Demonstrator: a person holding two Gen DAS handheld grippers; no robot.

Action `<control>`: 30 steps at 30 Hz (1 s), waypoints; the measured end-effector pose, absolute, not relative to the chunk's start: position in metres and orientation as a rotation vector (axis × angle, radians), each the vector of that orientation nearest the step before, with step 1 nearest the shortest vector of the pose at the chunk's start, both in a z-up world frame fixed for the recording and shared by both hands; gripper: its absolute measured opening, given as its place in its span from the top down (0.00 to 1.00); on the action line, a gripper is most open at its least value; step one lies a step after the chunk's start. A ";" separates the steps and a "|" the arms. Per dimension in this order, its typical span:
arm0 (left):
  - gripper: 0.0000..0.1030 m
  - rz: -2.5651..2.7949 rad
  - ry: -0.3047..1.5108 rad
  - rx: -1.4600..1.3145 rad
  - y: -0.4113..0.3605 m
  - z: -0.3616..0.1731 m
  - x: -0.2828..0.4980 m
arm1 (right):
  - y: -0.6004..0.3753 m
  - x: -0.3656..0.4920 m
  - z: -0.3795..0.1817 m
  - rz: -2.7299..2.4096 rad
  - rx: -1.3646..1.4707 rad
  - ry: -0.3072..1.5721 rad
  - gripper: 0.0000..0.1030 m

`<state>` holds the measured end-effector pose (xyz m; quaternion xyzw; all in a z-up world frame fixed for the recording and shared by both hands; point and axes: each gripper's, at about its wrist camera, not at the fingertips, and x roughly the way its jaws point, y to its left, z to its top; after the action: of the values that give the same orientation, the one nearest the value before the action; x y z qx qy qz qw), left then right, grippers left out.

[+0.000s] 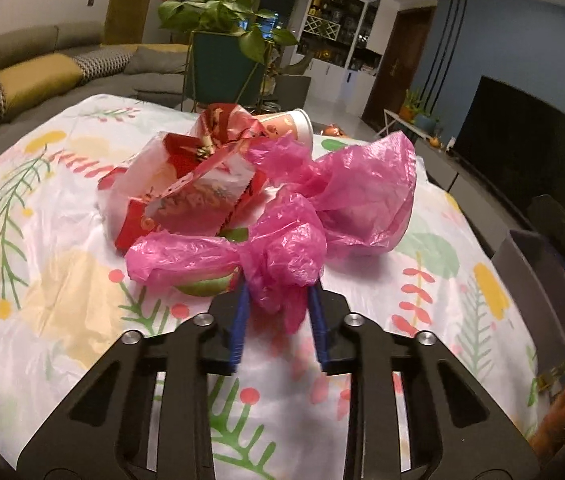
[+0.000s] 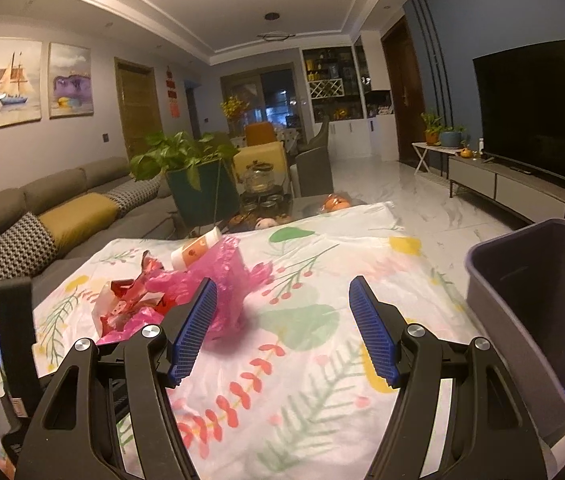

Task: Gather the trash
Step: 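Grasp the pink plastic bag with the left tool while the right tool grasps the pink-and-red bag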

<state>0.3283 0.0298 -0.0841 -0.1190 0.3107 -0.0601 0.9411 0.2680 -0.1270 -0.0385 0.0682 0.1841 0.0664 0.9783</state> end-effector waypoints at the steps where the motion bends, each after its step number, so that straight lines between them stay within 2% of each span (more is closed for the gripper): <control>1: 0.78 -0.124 0.623 -0.249 0.032 -0.082 0.325 | -0.125 0.271 -0.039 0.137 0.136 0.375 0.34; 8: 0.78 -0.087 0.482 -0.277 0.057 -0.053 0.279 | -0.107 0.295 -0.039 0.149 0.129 0.402 0.36; 14: 0.78 0.010 0.396 -0.249 0.081 -0.030 0.272 | -0.086 0.323 -0.043 0.148 0.122 0.439 0.37; 20: 0.78 0.037 0.390 -0.273 0.103 -0.028 0.275 | -0.073 0.350 -0.055 0.154 0.119 0.499 0.47; 22: 0.78 0.038 0.394 -0.278 0.107 -0.029 0.278 | -0.072 0.358 -0.059 0.163 0.129 0.529 0.59; 23: 0.78 0.037 0.396 -0.280 0.108 -0.030 0.278 | -0.072 0.360 -0.062 0.171 0.133 0.541 0.62; 24: 0.78 0.036 0.399 -0.279 0.109 -0.030 0.278 | -0.071 0.362 -0.064 0.184 0.133 0.549 0.70; 25: 0.78 0.038 0.401 -0.277 0.109 -0.031 0.279 | -0.070 0.363 -0.066 0.197 0.132 0.557 0.84; 26: 0.78 0.038 0.403 -0.278 0.109 -0.033 0.279 | -0.071 0.363 -0.068 0.203 0.134 0.571 0.91; 28: 0.78 0.037 0.407 -0.282 0.109 -0.034 0.278 | -0.074 0.360 -0.068 0.222 0.154 0.581 0.96; 30: 0.78 0.040 0.407 -0.279 0.109 -0.034 0.276 | -0.081 0.350 -0.065 0.228 0.169 0.572 0.96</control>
<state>0.2763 0.1086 -0.0337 -0.1383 0.2013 0.0198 0.9695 0.3499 -0.0812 -0.0651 0.0828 0.2812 0.1119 0.9495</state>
